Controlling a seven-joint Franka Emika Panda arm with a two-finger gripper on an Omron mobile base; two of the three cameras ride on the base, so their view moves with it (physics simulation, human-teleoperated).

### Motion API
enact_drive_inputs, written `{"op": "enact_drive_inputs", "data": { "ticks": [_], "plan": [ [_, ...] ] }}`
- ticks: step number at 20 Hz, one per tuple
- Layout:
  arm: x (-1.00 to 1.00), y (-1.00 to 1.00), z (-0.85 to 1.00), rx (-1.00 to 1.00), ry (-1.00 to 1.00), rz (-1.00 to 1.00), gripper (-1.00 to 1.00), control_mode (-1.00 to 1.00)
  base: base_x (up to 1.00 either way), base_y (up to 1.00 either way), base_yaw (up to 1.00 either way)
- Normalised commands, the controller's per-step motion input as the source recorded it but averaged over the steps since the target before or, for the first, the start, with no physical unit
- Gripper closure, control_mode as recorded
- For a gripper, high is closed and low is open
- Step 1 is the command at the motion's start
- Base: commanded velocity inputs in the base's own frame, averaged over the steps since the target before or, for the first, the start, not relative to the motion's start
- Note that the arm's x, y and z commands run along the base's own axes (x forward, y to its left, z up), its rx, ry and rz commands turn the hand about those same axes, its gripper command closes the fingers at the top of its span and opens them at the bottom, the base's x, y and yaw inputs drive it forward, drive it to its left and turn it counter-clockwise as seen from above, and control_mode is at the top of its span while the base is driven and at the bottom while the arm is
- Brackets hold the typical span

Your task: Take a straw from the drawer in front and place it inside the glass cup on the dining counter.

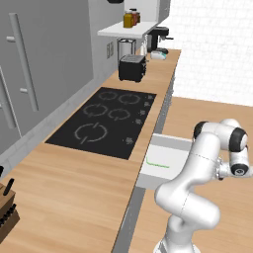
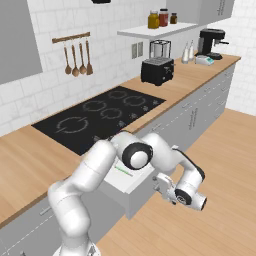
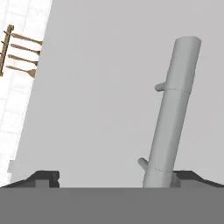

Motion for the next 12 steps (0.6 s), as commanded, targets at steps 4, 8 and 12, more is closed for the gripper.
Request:
{"op": "enact_drive_inputs", "data": {
  "ticks": [4,8,12],
  "plan": [
    [-0.23,0.13,0.92,-0.35,-0.04,-0.02,-1.0,-1.0,0.0,0.0,0.0],
    [-0.17,0.1,0.95,-0.33,-0.03,0.0,-1.0,-1.0,0.0,0.0,0.0],
    [-0.02,0.05,0.91,-0.3,0.0,0.0,-1.0,-1.0,0.0,0.0,0.0]
  ]
}}
